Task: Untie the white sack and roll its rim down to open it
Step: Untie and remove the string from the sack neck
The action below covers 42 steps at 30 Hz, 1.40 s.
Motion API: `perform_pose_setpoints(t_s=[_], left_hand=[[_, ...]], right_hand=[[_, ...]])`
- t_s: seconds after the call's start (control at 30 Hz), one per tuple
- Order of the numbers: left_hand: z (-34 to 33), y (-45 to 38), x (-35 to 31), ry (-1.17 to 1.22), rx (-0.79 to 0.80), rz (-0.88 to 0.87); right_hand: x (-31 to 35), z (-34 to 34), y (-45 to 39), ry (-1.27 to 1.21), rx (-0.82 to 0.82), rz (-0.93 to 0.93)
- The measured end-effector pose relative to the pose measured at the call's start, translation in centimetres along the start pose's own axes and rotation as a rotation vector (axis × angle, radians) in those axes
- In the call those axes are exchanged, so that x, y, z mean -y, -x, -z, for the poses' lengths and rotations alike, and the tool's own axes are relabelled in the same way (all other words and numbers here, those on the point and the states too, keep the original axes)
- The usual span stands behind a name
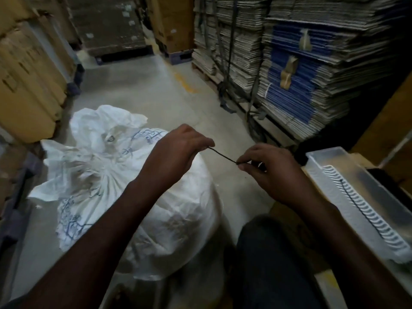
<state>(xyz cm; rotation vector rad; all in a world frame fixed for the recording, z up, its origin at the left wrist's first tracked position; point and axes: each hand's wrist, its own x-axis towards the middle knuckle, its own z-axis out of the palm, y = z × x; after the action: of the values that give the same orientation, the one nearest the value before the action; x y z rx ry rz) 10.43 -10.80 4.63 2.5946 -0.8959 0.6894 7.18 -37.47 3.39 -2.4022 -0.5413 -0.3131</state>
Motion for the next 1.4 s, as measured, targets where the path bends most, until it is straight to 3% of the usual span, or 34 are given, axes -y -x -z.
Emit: perform_pose_setpoints(t_s=[0.37,0.53,0.63,0.83,1.1,1.23,1.4], left_hand=[[-11.1,-13.5,-15.6,0.075,0.047,-0.422],[-16.7,-16.6,-21.0,0.099,0.168,-0.52],[-19.4,-17.2,-22.3,0.056,0.269,-0.594],[-20.9,-17.7,-22.0,0.055,0.49,-0.511],[-19.7,-16.2,-20.1,0.033,0.367,-0.393],[-18.2,-14.8,-19.1,0.047,0.319,-0.353],[-15.3,-12.9,-17.8,0.076,0.293,-0.271]], right_hand=[[-9.1,12.2,13.1,0.2,-0.355,-0.439],[-12.2,13.1,16.7,0.237,-0.352,-0.634],[-13.7,12.1,17.6,0.249,-0.256,-0.723],[-15.6,9.7,16.7,0.265,-0.062,-0.783],[-17.2,7.9,15.3,0.242,-0.027,-0.886],[-14.9,9.3,15.0,0.276,-0.035,-0.809],[-11.5,10.2,13.9,0.236,-0.175,-0.723]])
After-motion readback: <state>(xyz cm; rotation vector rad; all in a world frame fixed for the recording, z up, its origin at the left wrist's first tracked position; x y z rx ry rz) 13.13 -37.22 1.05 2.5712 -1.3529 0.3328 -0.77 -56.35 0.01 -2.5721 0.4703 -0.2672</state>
